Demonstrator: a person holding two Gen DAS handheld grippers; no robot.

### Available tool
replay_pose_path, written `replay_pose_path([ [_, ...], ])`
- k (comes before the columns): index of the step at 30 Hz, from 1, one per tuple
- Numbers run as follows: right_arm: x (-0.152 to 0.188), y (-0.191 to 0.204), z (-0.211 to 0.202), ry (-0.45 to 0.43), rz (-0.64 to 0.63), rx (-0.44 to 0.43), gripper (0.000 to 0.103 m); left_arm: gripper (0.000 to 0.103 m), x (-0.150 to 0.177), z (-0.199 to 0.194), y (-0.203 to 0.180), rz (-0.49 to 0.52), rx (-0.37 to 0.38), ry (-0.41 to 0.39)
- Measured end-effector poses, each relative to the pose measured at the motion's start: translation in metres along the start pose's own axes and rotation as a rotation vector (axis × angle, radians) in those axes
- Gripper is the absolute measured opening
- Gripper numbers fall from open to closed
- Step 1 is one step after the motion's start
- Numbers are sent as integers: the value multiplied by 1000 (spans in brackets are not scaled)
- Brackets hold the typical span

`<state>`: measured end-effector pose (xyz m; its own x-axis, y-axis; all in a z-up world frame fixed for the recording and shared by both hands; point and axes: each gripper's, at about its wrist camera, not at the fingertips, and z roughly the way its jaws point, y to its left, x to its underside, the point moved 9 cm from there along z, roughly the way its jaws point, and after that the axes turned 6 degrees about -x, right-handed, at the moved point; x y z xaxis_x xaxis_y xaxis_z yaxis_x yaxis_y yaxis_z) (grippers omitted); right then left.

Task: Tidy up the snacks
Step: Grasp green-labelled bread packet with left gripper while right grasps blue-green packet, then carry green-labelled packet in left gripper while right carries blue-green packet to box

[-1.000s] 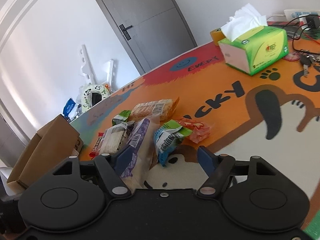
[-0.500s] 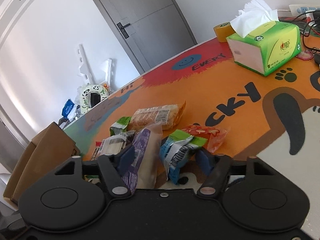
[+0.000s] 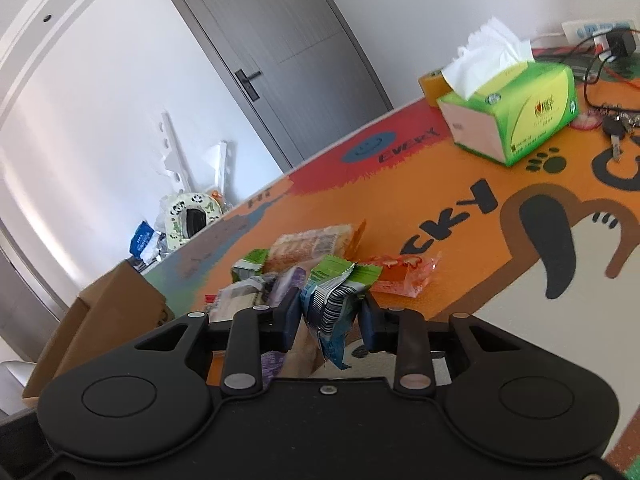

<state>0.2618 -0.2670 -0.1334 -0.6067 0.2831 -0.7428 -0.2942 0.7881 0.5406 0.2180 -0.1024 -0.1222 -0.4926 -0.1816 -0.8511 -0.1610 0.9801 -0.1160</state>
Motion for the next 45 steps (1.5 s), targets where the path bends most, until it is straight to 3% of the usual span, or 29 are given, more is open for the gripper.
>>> replay_pose_path([
  [16,-11,68,-25,-59,-106,-121,31,48,-35,-54,19,-14,-17,-130],
  [29,-12,114,-21,-66,-170,-181,31,48,-59,-78,64,-65,-71,-198],
  [45,-1,172,11,-10,-231,-260,31,48,-66,-84,137,-155,-171,-218],
])
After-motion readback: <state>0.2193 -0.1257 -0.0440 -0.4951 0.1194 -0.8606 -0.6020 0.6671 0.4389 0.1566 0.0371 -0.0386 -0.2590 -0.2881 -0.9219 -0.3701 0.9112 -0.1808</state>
